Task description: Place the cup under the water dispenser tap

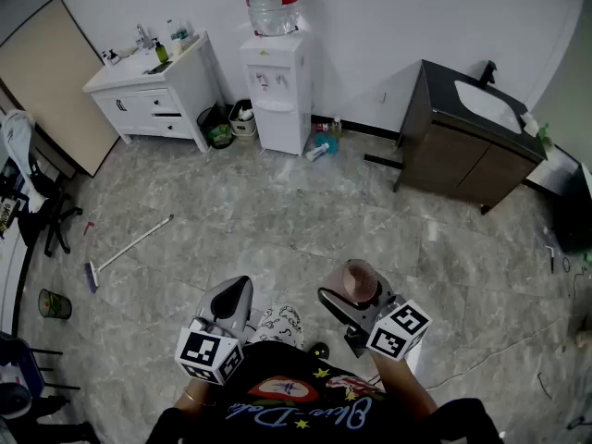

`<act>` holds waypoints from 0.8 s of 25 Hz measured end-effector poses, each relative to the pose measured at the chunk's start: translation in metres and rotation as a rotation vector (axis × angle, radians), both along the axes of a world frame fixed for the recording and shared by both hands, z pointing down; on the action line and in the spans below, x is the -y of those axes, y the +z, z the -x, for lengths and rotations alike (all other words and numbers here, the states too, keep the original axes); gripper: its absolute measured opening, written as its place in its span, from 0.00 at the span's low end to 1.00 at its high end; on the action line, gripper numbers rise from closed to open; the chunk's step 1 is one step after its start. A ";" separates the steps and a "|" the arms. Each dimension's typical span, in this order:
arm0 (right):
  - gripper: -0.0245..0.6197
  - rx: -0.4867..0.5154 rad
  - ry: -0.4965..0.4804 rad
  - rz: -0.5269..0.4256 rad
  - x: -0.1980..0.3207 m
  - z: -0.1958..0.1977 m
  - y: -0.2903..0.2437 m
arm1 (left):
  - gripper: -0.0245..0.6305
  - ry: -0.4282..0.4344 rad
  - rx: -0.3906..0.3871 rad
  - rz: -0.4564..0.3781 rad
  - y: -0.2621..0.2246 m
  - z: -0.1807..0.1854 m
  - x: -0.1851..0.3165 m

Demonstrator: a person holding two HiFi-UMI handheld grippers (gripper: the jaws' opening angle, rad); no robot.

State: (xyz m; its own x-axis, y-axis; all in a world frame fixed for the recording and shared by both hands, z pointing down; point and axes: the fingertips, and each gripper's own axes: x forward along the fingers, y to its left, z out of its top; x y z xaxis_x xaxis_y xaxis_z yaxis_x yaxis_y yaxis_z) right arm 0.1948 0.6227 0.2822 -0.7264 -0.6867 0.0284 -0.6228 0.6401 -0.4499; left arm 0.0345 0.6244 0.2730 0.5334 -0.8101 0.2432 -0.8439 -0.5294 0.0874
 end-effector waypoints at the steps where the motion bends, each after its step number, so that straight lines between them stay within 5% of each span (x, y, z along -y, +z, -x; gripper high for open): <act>1: 0.62 0.001 0.000 -0.001 0.008 0.004 0.000 | 0.03 -0.001 0.004 -0.002 0.001 0.004 0.009; 8: 0.62 -0.016 -0.011 -0.001 0.098 0.033 0.007 | 0.03 -0.019 -0.031 0.024 0.023 0.026 0.094; 20: 0.62 -0.040 -0.008 -0.069 0.403 0.149 -0.003 | 0.03 -0.065 0.055 -0.050 0.016 0.151 0.372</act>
State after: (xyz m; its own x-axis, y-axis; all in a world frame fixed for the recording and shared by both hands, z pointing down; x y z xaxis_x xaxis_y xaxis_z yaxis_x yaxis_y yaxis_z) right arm 0.0458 0.2197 0.2791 -0.7313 -0.6820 0.0106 -0.6341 0.6740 -0.3791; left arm -0.1170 0.2526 0.2887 0.4665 -0.8544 0.2289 -0.8793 -0.4761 0.0149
